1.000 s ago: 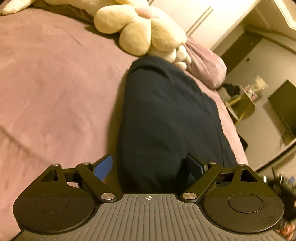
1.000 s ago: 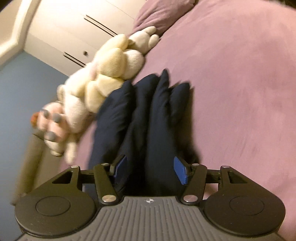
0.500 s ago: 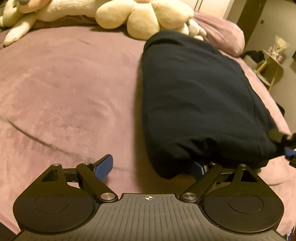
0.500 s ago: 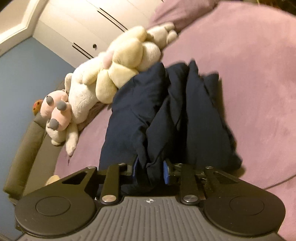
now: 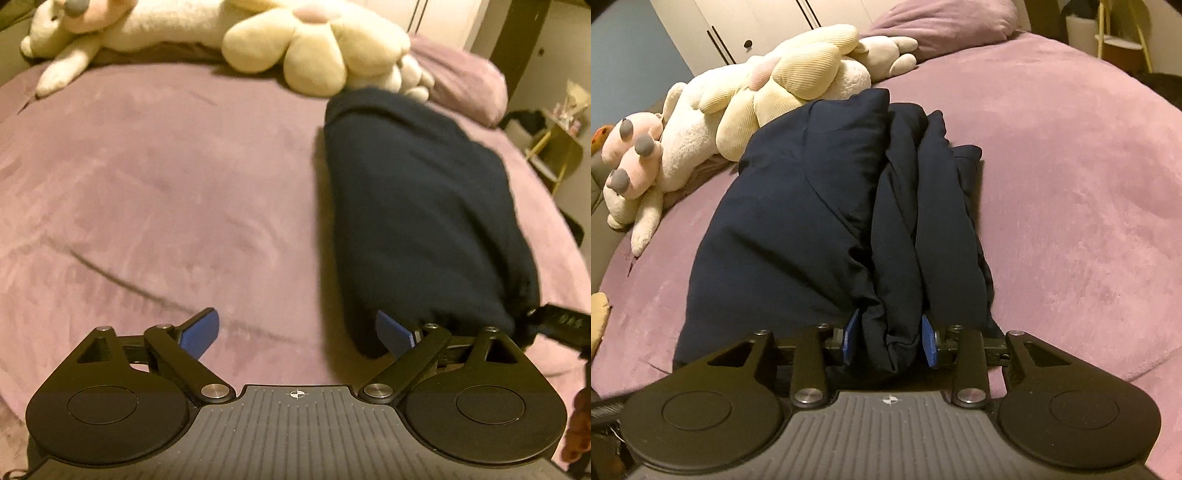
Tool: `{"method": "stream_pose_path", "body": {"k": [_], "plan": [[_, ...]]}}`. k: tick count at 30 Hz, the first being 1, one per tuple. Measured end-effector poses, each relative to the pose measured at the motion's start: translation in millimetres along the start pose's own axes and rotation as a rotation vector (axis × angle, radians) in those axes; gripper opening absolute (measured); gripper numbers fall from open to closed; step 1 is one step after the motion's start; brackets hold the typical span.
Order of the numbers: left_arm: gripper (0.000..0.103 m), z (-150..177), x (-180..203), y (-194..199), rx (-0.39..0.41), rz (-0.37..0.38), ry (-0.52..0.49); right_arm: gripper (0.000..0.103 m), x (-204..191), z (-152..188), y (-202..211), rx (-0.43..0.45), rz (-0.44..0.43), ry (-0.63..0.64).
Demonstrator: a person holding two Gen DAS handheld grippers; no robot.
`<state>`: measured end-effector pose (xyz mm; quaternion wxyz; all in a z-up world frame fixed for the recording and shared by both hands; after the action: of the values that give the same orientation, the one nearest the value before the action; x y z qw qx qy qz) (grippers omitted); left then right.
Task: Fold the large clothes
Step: 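Open both tools and withdraw from the folded jacket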
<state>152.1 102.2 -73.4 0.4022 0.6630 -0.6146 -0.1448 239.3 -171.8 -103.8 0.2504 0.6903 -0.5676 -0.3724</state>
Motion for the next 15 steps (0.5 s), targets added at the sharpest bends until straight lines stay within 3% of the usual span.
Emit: {"method": "stream_pose_path", "body": {"k": [4,7,9,11,15], "plan": [[0.096,-2,9,-13,-0.005,0.008,-0.017,0.036,-1,-2,-3,0.003,0.012,0.025],[0.099,2,8,-17,0.004,-0.058,-0.045,0.038,-3,-5,-7,0.0,0.019,0.047],[0.099,4,10,-9,0.0,-0.064,-0.06,0.048,-3,-6,0,-0.01,0.017,0.036],[0.099,9,12,-3,-0.045,-0.078,-0.085,0.075,-3,-5,19,-0.001,0.067,0.031],[0.1,24,22,5,-0.096,-0.051,-0.09,0.079,-10,10,49,-0.036,0.167,0.081]]}}
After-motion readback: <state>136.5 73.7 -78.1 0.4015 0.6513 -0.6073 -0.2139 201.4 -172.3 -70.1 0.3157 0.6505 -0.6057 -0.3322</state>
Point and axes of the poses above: each gripper's, at about its wrist camera, not at the fingertips, and y roughly against the way its jaws point, x to its right, z to its underside, the point moved 4 cm from there along -y, roughly the way its jaws point, and after that the axes turned 10 degrees about z, right-handed, at the moved point
